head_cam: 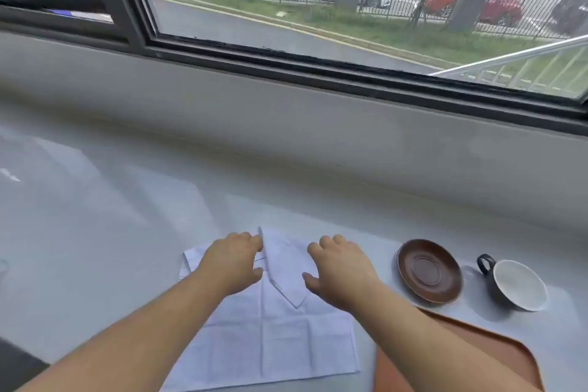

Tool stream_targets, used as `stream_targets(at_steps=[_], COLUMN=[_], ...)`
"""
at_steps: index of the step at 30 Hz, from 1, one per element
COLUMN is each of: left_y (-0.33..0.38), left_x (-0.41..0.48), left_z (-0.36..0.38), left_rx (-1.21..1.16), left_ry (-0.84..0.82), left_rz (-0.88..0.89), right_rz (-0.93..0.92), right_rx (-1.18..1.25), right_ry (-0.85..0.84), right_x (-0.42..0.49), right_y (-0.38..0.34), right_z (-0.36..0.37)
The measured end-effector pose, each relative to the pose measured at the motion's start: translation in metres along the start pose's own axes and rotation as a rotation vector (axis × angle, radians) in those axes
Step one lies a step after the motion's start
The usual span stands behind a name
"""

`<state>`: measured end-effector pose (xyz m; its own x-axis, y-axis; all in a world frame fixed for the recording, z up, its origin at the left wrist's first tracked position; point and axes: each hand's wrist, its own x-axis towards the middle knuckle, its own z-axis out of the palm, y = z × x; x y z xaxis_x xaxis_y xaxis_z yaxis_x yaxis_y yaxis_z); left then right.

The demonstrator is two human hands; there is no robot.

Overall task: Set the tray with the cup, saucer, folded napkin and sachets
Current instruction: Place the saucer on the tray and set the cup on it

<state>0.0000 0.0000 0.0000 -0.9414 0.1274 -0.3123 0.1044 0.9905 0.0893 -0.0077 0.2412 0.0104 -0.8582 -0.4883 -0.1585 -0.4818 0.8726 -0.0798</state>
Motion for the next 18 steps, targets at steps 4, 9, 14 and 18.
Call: stream_targets(at_steps=[4,9,14,18], left_y=[-0.032,-0.057,-0.066,-0.045], left_x=[0.001,0.001,0.002,0.013], left_z=[0.034,0.061,0.074,0.069], left_rx=[0.077,0.119,0.091,0.042], left_ry=[-0.111,-0.156,-0.108,0.006], left_rz=[-0.077,-0.118,-0.099,-0.013], right_rz=[-0.004,-0.009,-0.018,-0.002], right_rx=[-0.006,-0.014,0.018,0.037], right_ry=[-0.167,-0.23,-0.227,-0.139], right_x=[0.014,0.026,0.03,0.022], right_y=[-0.024,-0.037,-0.043,-0.031], right_z=[0.041,0.077,0.096,0.086])
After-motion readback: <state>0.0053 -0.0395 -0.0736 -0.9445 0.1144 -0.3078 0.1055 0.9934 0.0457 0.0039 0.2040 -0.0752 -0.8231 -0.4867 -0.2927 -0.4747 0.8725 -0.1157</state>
